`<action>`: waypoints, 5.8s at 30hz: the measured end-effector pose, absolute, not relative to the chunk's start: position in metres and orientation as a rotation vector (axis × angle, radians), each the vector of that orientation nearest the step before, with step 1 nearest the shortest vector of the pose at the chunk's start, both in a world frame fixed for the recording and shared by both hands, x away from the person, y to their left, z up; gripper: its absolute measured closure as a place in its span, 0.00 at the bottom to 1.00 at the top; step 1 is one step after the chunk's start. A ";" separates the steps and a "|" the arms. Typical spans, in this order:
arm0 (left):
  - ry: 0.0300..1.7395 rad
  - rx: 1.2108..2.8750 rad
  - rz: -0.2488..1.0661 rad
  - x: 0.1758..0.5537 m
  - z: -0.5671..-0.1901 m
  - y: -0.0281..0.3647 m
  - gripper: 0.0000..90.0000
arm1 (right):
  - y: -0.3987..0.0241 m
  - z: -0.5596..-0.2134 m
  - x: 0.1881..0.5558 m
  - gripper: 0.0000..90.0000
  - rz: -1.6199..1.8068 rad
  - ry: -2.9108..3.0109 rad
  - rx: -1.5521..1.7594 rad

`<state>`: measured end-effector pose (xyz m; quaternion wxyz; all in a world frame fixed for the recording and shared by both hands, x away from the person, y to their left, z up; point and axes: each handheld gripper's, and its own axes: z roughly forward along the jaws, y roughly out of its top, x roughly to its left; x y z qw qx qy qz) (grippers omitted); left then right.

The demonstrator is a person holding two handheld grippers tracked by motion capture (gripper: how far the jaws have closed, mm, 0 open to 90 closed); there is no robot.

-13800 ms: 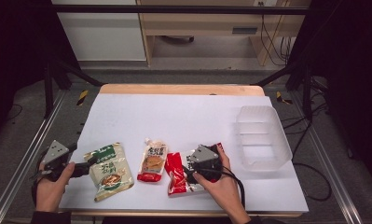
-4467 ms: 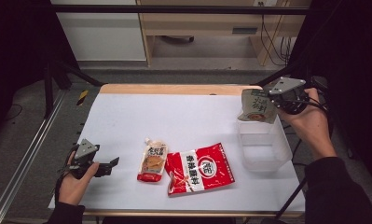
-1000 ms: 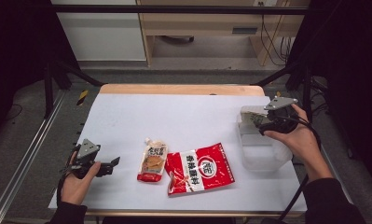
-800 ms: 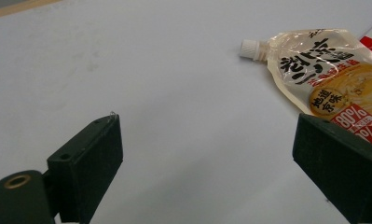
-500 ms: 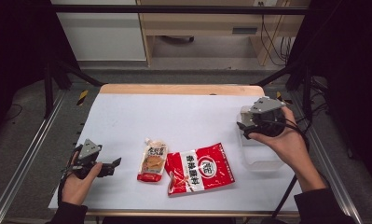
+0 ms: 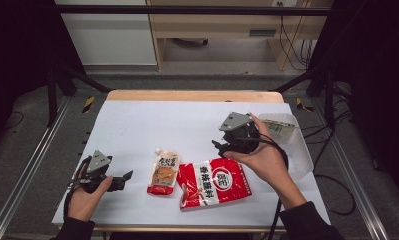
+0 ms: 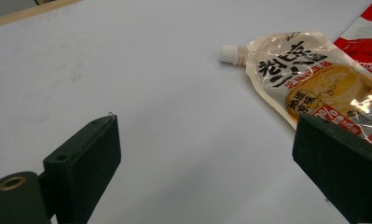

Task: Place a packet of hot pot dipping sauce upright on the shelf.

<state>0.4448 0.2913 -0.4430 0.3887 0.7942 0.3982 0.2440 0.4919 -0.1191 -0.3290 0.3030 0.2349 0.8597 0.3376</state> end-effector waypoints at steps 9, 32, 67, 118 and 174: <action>0.959 2.030 0.606 0.440 -0.441 0.279 0.09 | -0.073 -0.351 0.502 0.23 0.895 2.329 0.645; 0.827 2.159 0.545 0.424 -0.449 0.231 0.10 | -0.015 -0.400 0.517 0.72 0.932 2.565 0.676; 0.805 2.244 0.547 0.418 -0.458 0.219 0.17 | 0.009 -0.458 0.560 0.61 0.997 2.763 1.035; 0.825 2.075 0.495 0.422 -0.438 0.246 0.17 | 0.021 -0.390 0.520 1.00 1.094 2.596 0.692; 0.481 2.168 0.341 0.470 -0.333 0.189 0.81 | -0.060 -0.326 0.464 1.00 1.218 2.483 0.563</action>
